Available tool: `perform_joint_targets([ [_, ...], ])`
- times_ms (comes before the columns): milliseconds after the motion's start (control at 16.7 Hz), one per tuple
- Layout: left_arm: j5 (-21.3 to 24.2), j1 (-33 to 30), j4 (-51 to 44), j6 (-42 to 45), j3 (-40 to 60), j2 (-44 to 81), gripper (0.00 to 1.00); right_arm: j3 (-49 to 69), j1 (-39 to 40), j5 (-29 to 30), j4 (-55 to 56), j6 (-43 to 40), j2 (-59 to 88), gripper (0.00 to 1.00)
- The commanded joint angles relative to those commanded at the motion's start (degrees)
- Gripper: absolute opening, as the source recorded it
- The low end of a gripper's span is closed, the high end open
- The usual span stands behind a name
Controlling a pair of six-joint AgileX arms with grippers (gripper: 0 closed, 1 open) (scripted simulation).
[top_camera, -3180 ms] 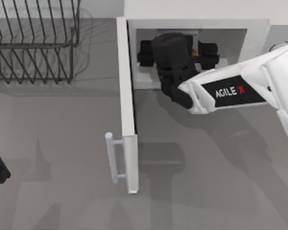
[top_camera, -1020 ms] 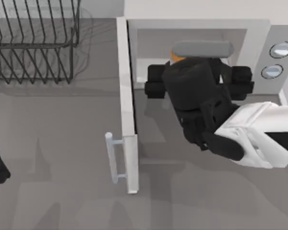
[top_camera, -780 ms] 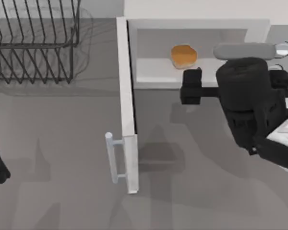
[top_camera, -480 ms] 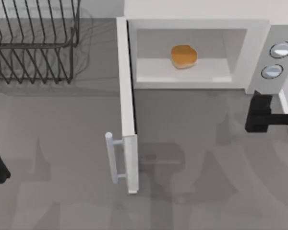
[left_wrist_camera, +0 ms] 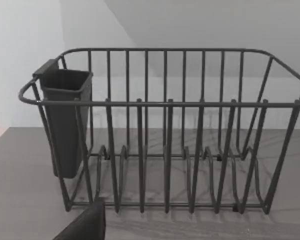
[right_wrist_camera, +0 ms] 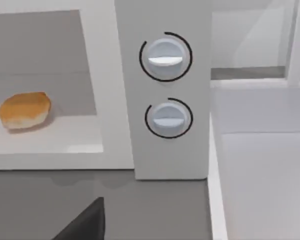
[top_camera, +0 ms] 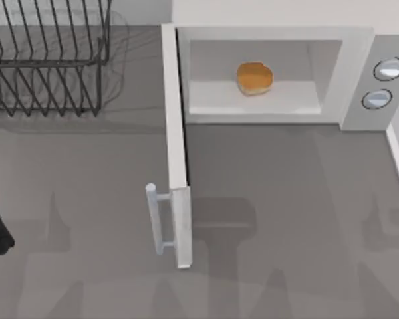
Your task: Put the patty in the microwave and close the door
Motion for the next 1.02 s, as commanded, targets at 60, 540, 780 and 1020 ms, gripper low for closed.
perform_joint_targets([
  [60,0.00,0.00,0.00,0.00,0.00,0.00,1.00,-1.10,-1.89,-1.08,-0.84,-1.11,-4.02,1.00],
  [540,0.00,0.00,0.00,0.00,0.00,0.00,1.00,-3.11,-7.95,-3.64,-3.12,-4.71,-15.54,1.00],
  [780,0.00,0.00,0.00,0.00,0.00,0.00,0.85,-3.11,-7.95,-3.64,-3.12,-4.71,-15.54,1.00],
  [1020,0.00,0.00,0.00,0.00,0.00,0.00,0.55,-3.11,-7.95,-3.64,-3.12,-4.71,-15.54,1.00],
])
